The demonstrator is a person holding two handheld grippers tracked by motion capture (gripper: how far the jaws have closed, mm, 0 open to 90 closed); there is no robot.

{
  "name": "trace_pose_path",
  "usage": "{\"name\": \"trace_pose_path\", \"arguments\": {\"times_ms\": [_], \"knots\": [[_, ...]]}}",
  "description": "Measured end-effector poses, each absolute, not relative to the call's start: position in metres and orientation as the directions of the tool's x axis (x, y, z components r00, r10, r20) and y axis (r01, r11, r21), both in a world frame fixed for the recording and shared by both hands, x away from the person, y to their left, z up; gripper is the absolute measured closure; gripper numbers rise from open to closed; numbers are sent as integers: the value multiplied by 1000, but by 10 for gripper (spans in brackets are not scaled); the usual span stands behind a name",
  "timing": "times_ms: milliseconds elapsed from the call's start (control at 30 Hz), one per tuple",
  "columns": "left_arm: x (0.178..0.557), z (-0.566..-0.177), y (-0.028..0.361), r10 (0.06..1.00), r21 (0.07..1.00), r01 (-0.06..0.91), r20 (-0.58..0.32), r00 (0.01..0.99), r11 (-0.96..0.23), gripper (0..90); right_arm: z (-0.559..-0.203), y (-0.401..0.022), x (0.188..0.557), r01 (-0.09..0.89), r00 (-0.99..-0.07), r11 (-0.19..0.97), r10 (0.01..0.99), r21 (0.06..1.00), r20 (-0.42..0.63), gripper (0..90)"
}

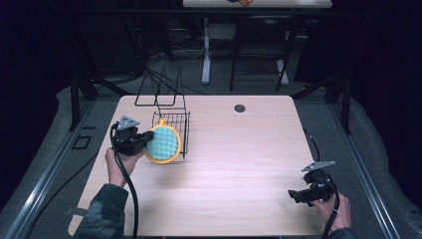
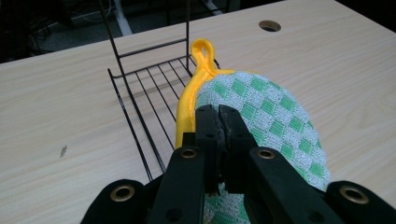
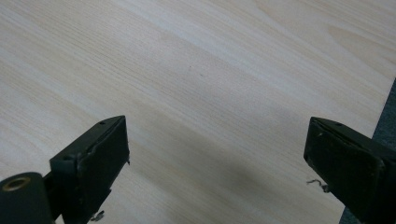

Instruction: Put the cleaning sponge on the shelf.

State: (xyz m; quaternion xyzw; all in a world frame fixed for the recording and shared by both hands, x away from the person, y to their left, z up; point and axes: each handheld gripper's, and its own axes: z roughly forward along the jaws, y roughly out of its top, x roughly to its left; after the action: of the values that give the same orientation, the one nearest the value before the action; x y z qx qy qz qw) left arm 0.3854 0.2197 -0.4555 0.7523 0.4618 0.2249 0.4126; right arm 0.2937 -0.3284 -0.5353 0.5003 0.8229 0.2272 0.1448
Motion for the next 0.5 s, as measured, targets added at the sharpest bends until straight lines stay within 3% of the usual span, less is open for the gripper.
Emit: {"name": "trace_pose_path", "arguments": {"times_ms": [500], "knots": [[409,-463,219,897,844,505,-69,437,-181,874,-535,-330,294,758,-452,392,892,522,-12,44]]}}
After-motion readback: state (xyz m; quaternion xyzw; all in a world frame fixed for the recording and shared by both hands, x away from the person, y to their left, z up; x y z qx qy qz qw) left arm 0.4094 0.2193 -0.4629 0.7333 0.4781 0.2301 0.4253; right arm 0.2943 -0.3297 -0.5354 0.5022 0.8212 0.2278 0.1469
